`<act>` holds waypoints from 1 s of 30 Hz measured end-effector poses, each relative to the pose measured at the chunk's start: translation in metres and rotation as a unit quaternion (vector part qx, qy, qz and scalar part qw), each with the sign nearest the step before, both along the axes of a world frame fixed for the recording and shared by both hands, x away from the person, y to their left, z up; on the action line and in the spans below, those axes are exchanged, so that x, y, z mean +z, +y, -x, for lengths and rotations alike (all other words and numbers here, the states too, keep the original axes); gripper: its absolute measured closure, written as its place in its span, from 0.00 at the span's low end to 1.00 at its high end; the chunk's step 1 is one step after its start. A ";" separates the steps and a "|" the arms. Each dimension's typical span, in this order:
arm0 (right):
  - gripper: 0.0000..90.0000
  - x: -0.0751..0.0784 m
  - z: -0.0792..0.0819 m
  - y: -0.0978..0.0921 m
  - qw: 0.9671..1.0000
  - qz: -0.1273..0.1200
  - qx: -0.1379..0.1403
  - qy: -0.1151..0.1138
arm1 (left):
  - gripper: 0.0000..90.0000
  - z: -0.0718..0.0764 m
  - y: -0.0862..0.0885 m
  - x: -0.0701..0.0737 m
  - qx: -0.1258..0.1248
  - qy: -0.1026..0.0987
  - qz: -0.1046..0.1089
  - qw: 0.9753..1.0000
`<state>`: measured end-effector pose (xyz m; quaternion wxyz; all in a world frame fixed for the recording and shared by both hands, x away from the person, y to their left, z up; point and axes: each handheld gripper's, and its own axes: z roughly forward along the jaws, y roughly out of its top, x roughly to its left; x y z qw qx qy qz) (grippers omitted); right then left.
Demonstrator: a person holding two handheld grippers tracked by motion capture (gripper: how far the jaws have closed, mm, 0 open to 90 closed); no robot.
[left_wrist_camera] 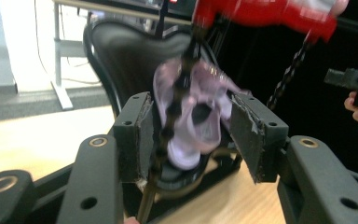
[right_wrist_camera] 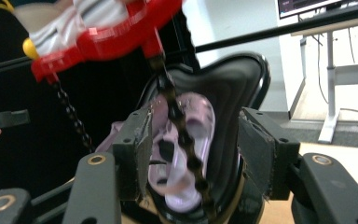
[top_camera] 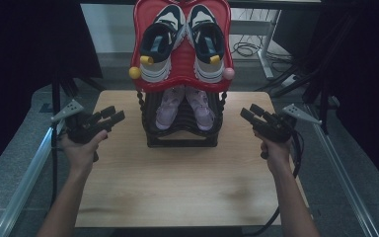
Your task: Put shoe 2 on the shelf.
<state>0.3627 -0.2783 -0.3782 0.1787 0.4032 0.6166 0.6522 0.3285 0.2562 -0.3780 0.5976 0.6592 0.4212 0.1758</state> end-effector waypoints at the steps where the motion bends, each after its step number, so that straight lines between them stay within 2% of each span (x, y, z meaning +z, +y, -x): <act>1: 0.51 -0.005 0.001 -0.001 1.000 -0.001 -0.001 0.001 | 0.54 0.002 0.001 -0.007 0.000 0.004 -0.001 1.000; 5: 0.51 -0.028 0.009 -0.002 1.000 0.002 -0.002 0.013 | 0.54 0.010 0.001 -0.027 0.003 0.016 -0.009 1.000; 12: 0.51 -0.066 0.022 -0.004 0.999 0.013 0.000 0.035 | 0.54 0.025 -0.006 -0.053 -0.011 0.033 -0.037 0.999; 17: 0.51 -0.088 0.029 -0.002 0.998 0.029 0.000 0.051 | 0.54 0.030 -0.008 -0.071 -0.013 0.053 -0.034 0.998; 21: 0.51 -0.096 0.033 0.001 0.998 0.038 0.001 0.056 | 0.54 0.030 -0.007 -0.080 -0.012 0.065 -0.031 0.997; 27: 0.51 -0.097 0.036 0.004 0.998 0.041 0.001 0.051 | 0.54 0.035 -0.004 -0.080 -0.006 0.061 -0.029 0.998; 30: 0.50 -0.095 0.039 0.003 0.998 0.027 0.004 0.049 | 0.54 0.035 -0.005 -0.081 -0.011 0.063 -0.030 0.997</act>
